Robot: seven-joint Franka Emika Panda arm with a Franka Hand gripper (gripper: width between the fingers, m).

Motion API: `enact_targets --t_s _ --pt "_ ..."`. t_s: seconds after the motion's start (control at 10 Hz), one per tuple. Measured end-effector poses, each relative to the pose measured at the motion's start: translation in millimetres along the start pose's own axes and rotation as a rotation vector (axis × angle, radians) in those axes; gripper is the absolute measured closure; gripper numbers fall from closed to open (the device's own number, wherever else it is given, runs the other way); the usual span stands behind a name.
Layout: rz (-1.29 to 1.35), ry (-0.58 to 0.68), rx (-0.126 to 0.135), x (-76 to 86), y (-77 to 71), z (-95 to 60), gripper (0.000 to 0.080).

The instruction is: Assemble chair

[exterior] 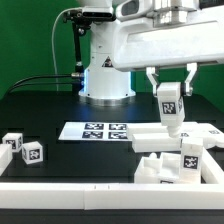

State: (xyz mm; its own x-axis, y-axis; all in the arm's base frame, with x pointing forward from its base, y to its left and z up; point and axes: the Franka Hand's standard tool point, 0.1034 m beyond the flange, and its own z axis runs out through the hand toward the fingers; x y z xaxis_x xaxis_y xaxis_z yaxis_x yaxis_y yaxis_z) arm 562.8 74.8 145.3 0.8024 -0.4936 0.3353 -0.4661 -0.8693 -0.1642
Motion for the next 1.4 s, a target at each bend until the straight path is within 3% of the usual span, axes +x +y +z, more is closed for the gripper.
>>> enact_targets --t_s 0.4,0.8,1.0,1.4 --pt "-0.145 0.026 -0.038 9.0 20.2 25.8 0.0515" --pt "-0.149 0.029 -0.036 7.0 20.2 28.0 0.0515" --pt "-0.196 0.071 -0.057 8.5 37.8 46.2 0.0515" --pt "-0.192 0.09 -0.061 8.2 35.3 57.3 0.0515"
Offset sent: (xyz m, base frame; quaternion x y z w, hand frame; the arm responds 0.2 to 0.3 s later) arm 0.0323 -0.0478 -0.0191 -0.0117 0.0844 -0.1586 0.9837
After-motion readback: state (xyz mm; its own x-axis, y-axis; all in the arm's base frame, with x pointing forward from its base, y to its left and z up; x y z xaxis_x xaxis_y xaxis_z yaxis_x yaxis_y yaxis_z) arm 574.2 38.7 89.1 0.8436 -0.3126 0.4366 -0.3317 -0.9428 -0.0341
